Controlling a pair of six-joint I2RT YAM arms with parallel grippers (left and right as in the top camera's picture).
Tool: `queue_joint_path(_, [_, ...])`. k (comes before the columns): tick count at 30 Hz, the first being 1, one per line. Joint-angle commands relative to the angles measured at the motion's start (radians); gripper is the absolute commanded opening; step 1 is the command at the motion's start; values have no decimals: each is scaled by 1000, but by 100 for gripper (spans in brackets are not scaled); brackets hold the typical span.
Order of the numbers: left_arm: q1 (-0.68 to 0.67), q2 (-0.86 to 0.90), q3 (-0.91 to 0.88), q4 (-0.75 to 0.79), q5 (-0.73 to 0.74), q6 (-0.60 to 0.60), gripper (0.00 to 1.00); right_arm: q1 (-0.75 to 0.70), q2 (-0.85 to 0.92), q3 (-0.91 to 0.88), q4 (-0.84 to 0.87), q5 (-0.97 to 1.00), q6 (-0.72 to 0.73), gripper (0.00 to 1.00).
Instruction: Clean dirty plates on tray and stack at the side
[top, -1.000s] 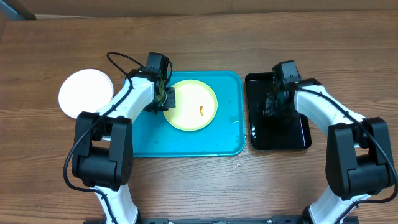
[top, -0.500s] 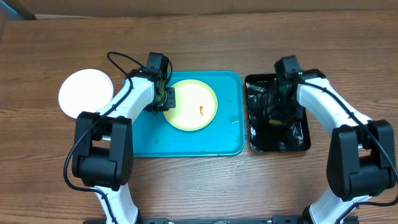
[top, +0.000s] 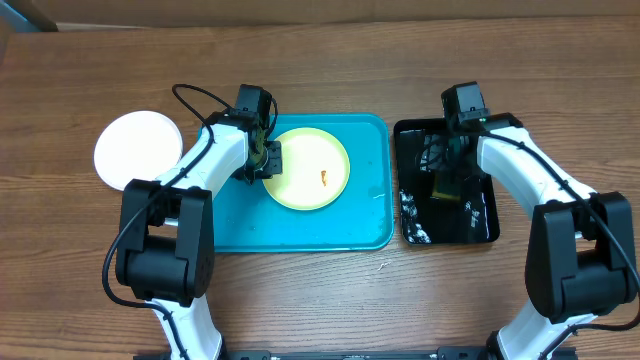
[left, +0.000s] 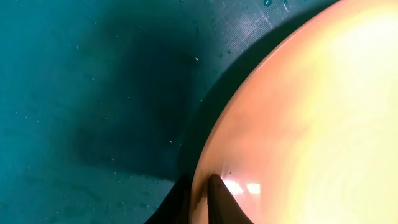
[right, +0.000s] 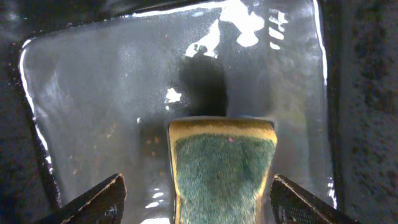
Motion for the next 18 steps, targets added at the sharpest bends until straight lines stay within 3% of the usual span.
queue_joint_path(1, [2,17,-28,-8,-21,-14,11,-3,-3,-43,29,16,2,76])
queue_joint_path(2, [2,17,-28,-8,-21,-14,11,-3,-3,-53,39,15,2,74])
queue_joint_path(3, [2,17,-28,-8,-21,-14,11,-3,-3,-61,51,9,2,64])
queue_joint_path(4, [2,17,-28,-8,-21,-14,11,-3,-3,-65,61,2,1,46])
queue_joint_path(5, [2,17,-28,-8,-21,-14,11,-3,-3,-65,69,-3,1,20])
queue_joint_path(7, [2,17,-28,-8,-21,-14,11,-3,-3,-58,74,-3,1,8])
queue_joint_path(8, [2,17,-28,-8,-21,-14,11,-3,-3,-51,73,-9,0,8])
queue_joint_path(9, [2,17,-28,-8,-21,-14,11,-3,-3,-34,59,-37,-3,25])
queue_joint_path(10, [2,17,-28,-8,-21,-14,11,-3,-4,-22,45,-55,-3,59])
queue_joint_path(11, [2,17,-28,-8,-21,-14,11,-3,-4,-10,27,-70,-2,86])
queue_joint_path(13, [2,17,-28,-8,-21,-14,12,-3,-4,5,-15,-78,-2,92])
queue_joint_path(18, [2,17,-28,-8,-21,-14,13,-3,-4,-8,-94,-79,-2,88])
